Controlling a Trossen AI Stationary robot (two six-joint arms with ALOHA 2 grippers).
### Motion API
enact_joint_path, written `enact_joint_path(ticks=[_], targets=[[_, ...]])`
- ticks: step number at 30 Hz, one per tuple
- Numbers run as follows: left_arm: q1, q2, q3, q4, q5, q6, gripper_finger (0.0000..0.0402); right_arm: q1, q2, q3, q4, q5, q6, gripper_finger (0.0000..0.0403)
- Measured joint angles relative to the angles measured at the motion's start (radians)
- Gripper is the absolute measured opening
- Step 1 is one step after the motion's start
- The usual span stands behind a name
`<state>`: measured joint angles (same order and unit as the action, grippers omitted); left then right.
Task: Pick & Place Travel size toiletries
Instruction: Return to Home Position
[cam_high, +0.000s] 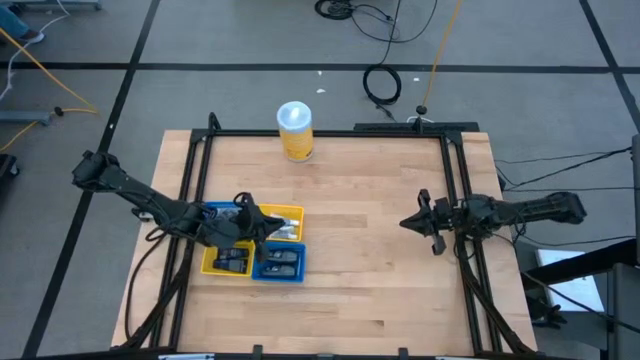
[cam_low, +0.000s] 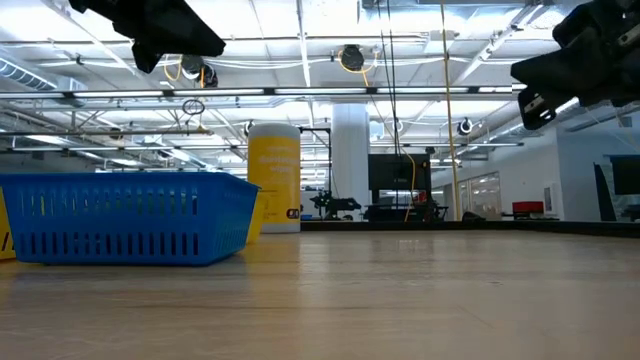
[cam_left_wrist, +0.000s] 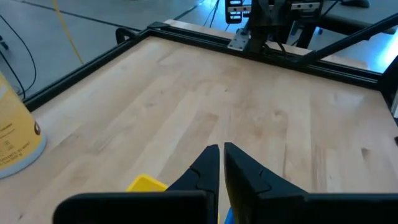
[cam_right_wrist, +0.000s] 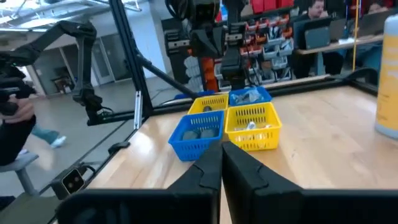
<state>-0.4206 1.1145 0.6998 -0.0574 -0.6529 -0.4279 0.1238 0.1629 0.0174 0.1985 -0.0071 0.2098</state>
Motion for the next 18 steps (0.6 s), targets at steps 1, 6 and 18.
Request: enact_joint_path(ticks=[1,6,18], targets=[[0.000,0.000,0.000,0.000,0.000,0.000,0.0016,0.000,-0.032,0.000,-0.034,0.002,-0.007,0.0001],[0.000,0.000,0.000,0.000,0.000,-0.003,0.0002,0.000,-0.163,0.000,-0.172,-0.003,-0.002,0.0001],[0.000,0.000,0.000,-0.007,0.001,-0.008,0.0023,0.002,-0.112,-0.002,-0.168,-0.069,-0.096,0.0003]])
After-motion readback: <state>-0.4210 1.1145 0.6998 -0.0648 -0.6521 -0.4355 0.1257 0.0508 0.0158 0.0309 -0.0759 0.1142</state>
